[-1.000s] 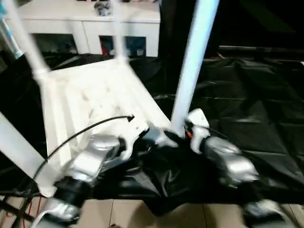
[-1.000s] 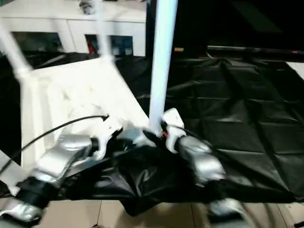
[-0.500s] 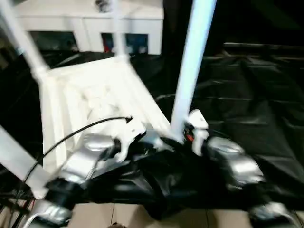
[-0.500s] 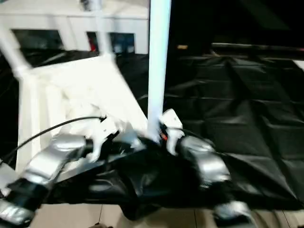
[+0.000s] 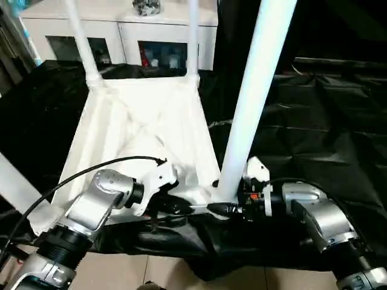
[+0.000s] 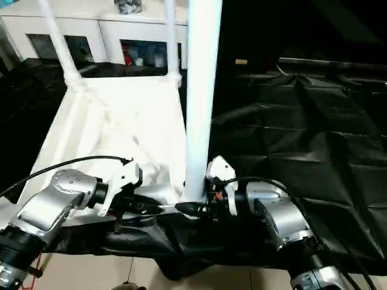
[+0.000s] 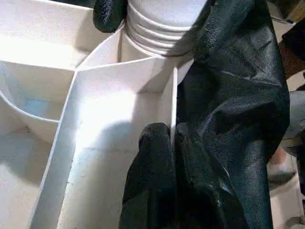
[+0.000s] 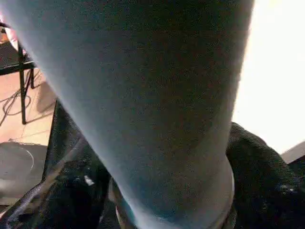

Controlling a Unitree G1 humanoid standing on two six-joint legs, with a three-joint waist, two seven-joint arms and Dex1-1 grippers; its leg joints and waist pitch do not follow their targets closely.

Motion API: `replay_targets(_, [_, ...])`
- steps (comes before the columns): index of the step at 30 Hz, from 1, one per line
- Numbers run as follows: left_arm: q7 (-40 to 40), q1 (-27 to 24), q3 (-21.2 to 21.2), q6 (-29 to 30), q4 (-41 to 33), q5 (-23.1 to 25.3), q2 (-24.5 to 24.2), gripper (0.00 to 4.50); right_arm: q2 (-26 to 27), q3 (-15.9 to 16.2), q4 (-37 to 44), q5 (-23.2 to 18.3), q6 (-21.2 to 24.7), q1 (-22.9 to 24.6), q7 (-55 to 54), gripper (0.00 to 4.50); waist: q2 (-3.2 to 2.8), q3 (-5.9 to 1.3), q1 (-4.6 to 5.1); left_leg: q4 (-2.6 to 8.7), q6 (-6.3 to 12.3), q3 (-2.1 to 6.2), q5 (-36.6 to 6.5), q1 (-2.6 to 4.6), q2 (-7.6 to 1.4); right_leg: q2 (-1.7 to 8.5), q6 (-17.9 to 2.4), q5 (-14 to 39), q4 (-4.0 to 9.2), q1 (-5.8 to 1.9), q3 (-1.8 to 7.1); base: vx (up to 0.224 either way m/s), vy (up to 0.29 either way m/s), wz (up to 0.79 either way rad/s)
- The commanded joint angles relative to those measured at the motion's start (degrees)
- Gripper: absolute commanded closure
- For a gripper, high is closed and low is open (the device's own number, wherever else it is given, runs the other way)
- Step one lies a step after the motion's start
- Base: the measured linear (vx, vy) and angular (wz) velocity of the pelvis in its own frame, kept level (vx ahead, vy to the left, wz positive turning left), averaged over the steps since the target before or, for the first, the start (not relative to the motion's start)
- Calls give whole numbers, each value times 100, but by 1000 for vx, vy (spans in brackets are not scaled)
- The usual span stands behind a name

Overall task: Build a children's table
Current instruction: Rotate leg to tighten

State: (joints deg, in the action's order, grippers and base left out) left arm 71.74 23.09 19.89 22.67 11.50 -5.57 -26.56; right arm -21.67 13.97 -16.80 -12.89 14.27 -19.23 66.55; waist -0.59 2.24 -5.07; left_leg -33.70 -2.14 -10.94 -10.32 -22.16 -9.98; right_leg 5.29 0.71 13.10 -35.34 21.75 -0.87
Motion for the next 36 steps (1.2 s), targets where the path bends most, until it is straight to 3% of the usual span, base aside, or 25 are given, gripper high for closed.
replay_targets(1, [35,17,148,-18,0,-99,123,450,70,241,131,18,68,111,119,147,33,-304,30,417,240,100,-955,154,-296,245,-1336,191,362,-144,132,0,0,0])
replay_targets(3, [-25,3,106,4,0,-126,162,450,94,239,121,29,50,124,85,163,41,-315,30,399,298,91,-823,148,-289,234,-1378,-39,340,-149,125,0,0,0])
replay_targets(6, [-227,11,7,22,65,-144,308,450,221,146,27,8,75,116,-170,171,56,-304,25,397,340,85,-841,143,-287,247,-1401,34,354,-149,126,0,0,0])
replay_targets(9, [-848,105,-149,133,271,-65,663,450,566,-76,-351,154,96,22,-980,173,70,-271,57,444,151,93,-1210,149,-292,264,-1322,768,422,-132,132,0,0,0])
replay_targets(12, [-1660,241,-298,358,506,74,1110,450,1114,-375,-950,394,143,-171,-2301,177,73,-228,129,504,-153,117,-1679,157,-281,282,-1065,1763,509,-71,149,0,0,0])
replay_targets(14, [-2080,324,-360,450,613,158,1344,450,1442,-547,-1246,433,194,-298,-2971,177,78,-234,194,520,-273,149,-1879,158,-276,286,-916,2120,541,-63,139,0,0,0])
replay_targets(17, [-2422,377,-395,530,649,234,1584,450,1793,-701,-1593,510,158,-471,-3713,178,84,-229,233,533,-306,166,-2054,155,-264,287,-751,2390,588,-39,136,0,0,0])
replay_targets(19, [-2483,352,-381,557,579,253,1721,450,1971,-681,-1712,549,15,-527,-3814,178,75,-244,241,535,-289,169,-2097,165,-271,280,-688,2310,606,-22,141,0,0,0])
replay_targets(20, [-2426,328,-332,535,523,263,1717,450,1998,-678,-1690,517,-11,-525,-3746,143,78,-240,245,538,-272,166,-2095,159,-269,271,-683,2258,607,-19,142,0,0,0])
replay_targets(21, [-2391,319,-309,516,504,268,1702,450,2002,-690,-1674,489,0,-523,-3713,143,75,-245,242,538,-239,161,-2084,158,-272,263,-689,2134,601,-18,146,0,0,0])
replay_targets(23, [-2172,264,-180,375,394,290,1603,450,2028,-805,-1579,339,83,-523,-3535,108,67,-253,248,543,-184,154,-2002,144,-276,248,-755,1802,574,-31,147,0,0,0])
replay_targets(25, [-1990,224,-136,271,352,267,1505,450,1959,-805,-1521,377,81,-536,-3459,101,69,-265,253,533,-134,142,-1891,137,-276,242,-821,1581,555,-38,147,0,0,0])
replay_targets(30, [-1506,145,-28,145,225,178,1184,450,1520,-459,-1114,389,-124,-397,-2536,90,60,-299,223,489,34,108,-1451,123,-274,231,-1006,873,493,-84,143,0,0,0])
replay_targets(32, [-1178,118,-7,45,151,136,987,450,1177,-257,-835,368,-313,-279,-1895,90,70,-322,180,447,191,96,-1076,113,-277,228,-1119,327,434,-122,128,0,0,0])
replay_targets(36, [-719,54,11,-32,40,5,755,450,808,-76,-488,246,-270,-125,-1123,90,75,-336,134,393,453,73,-715,118,-275,216,-1316,-355,362,-147,124,0,0,0])
